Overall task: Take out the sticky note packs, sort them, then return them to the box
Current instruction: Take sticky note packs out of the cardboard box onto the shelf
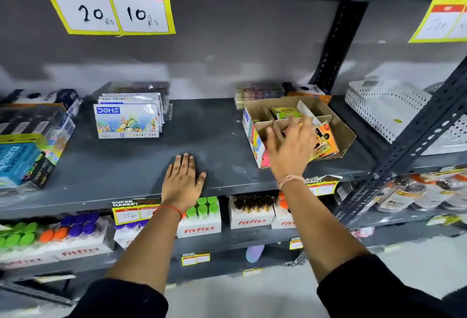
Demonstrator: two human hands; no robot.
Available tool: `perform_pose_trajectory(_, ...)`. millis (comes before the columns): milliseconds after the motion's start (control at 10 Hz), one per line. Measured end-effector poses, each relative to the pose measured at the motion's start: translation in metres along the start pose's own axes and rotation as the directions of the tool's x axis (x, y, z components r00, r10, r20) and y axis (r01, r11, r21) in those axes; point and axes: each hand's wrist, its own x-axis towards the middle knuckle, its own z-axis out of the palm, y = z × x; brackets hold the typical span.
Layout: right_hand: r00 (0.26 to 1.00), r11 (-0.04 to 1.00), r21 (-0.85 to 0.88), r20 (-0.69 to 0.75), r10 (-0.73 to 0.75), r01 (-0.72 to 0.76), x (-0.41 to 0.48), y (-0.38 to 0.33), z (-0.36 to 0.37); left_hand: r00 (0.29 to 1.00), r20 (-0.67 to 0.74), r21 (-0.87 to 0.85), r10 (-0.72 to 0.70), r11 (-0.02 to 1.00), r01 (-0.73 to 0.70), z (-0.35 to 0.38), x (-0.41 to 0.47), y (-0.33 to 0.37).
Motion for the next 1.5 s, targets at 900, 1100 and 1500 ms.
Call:
perform_pose_trajectory(900,0.777,0.684,0.388,0.166,0.608,-0.618,0.018,0.036,-0.009,0.996,0.08,0.032,0.03,0.999,-0.033,-0.005,-0.001,-0.004)
perform_pose_trajectory(1100,0.804,0.585,0.67,0.029,0.593,-0.456,0.037,-0.015,-0.041,0.999,0.024,0.041,-0.046,0.998,0.045,-0.012,-0.001,-0.026)
perform_pose_trajectory(1500,0.488,0.231,0.466,0.564,0.666,-0.854,-0.045,-0.073,0.025,0.998,0.042,0.02,-0.049,0.999,0.048,-0.014,-0.001,-0.034)
